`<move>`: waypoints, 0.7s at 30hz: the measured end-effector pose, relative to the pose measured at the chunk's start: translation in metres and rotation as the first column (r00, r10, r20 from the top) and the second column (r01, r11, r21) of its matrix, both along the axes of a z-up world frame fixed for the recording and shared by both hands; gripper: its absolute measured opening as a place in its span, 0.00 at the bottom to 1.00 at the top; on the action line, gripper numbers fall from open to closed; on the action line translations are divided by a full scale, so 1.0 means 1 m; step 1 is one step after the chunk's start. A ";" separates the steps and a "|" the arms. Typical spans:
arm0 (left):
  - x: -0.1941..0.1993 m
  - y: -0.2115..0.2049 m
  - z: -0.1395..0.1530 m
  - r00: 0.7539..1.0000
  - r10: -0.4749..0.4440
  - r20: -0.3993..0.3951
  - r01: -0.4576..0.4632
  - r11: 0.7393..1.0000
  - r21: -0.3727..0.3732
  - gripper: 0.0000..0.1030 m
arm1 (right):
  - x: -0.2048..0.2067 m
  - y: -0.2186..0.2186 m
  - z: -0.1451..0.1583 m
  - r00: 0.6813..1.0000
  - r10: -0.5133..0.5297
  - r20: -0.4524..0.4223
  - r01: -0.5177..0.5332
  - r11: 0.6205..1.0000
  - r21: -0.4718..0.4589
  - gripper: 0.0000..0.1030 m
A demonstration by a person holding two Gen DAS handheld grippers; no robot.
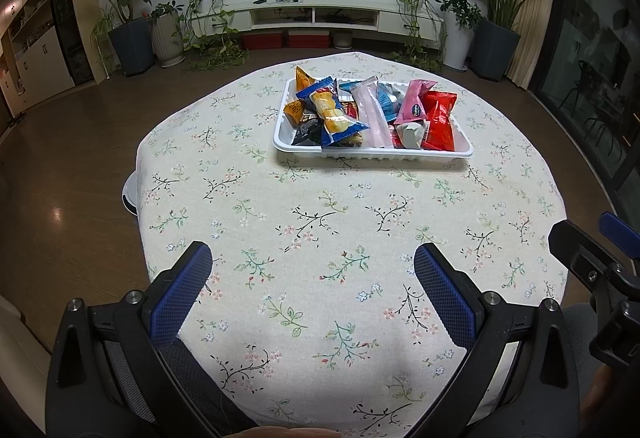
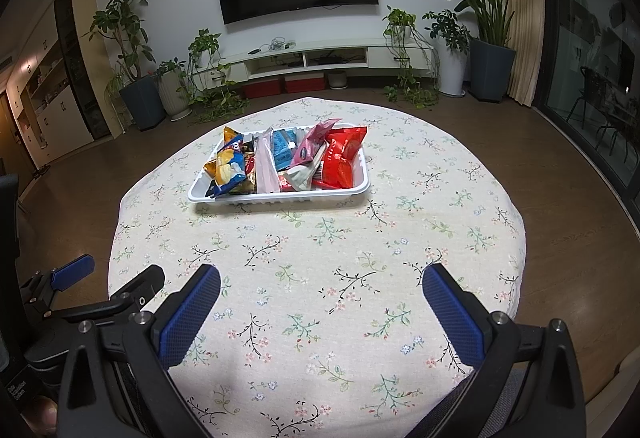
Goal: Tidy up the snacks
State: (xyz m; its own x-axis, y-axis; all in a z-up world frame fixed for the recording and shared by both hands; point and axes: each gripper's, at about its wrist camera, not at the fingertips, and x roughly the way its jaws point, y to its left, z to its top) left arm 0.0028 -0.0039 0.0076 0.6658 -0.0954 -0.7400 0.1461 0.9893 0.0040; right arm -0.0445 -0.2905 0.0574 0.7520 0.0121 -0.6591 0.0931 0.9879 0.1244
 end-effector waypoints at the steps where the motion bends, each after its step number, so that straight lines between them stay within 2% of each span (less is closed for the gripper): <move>1: -0.001 0.001 -0.001 1.000 0.000 0.000 0.000 1.000 0.000 0.99 | 0.000 0.000 0.000 1.000 0.000 0.000 0.000 1.000 0.000 1.00; 21: 0.000 0.000 -0.003 1.000 -0.003 -0.005 0.003 1.000 0.005 1.00 | 0.000 -0.001 0.001 1.000 0.001 -0.004 -0.001 1.000 0.001 1.00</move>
